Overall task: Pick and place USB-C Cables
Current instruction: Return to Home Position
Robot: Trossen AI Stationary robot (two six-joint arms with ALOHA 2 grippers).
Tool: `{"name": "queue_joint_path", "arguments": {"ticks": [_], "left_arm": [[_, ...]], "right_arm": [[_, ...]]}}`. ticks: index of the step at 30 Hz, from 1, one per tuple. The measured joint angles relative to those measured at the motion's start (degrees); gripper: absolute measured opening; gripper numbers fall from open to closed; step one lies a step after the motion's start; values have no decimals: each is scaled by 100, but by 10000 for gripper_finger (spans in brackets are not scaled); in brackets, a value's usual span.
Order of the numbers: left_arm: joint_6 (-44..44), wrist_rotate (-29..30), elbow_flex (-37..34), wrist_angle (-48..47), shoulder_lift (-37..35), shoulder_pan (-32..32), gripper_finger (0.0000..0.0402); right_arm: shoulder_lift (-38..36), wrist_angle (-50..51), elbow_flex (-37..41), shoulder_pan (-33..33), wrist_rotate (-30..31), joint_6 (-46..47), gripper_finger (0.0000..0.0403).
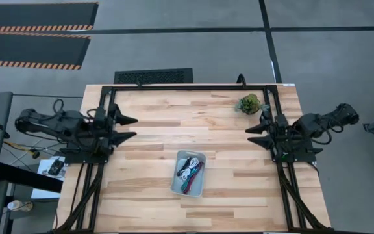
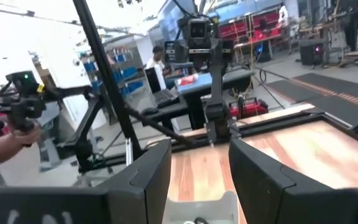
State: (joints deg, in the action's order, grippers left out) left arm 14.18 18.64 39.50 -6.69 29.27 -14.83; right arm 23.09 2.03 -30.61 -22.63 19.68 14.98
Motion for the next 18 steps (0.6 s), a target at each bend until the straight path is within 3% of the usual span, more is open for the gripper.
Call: {"name": "queue_joint_path", "arguments": {"ticks": [5, 11, 18], "left_arm": [[69, 255, -153, 7, 33, 28, 251], [-385, -180, -150, 54, -383, 26, 251], [-202, -190, -146, -212, -1009, 28, 251]], "right_arm": [[-18, 78, 3, -230, -7, -536, 187], [-621, 293, -7, -357, -2, -693, 182], [-1107, 600, 0, -443, -2, -799, 185]]}}
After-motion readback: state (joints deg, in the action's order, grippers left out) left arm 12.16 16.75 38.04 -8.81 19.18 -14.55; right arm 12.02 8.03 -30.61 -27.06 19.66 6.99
